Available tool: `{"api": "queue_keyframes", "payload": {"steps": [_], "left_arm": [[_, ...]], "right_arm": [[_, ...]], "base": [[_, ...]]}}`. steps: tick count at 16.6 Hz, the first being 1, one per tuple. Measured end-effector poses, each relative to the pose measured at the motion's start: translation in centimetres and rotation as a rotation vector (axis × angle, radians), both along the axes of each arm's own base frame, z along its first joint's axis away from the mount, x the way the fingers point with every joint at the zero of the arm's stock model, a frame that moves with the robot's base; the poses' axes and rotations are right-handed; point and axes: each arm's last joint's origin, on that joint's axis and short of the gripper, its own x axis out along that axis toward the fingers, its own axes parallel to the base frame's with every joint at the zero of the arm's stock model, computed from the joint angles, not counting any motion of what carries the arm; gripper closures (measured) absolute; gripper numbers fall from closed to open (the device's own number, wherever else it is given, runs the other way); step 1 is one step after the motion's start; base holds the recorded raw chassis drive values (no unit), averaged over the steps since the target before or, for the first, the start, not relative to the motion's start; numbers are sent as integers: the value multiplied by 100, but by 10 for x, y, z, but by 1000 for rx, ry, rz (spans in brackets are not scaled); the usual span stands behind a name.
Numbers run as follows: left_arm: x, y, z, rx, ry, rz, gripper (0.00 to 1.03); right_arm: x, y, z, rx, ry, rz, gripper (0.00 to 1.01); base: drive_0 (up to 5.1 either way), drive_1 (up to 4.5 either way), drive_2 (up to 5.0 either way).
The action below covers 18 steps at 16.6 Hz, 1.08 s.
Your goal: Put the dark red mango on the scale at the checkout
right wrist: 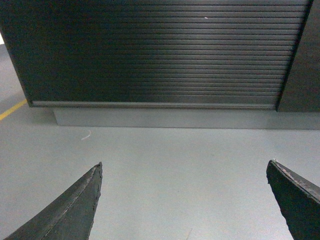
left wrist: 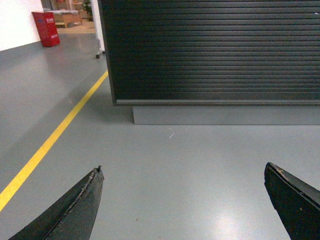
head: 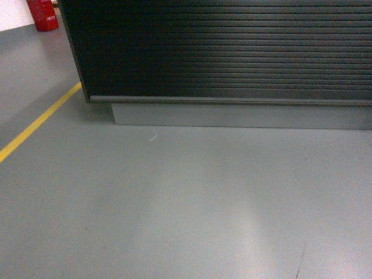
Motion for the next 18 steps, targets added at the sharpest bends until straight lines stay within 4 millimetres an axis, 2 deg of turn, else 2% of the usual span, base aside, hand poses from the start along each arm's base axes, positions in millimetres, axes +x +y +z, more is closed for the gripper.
{"api": "queue_keyframes", "payload": {"steps": [18], "left_arm": [[0,0,0,0,2,-1,5]], "right_arm": [[0,0,0,0,-3,0,3]], "base": [[11,445,-422]]}}
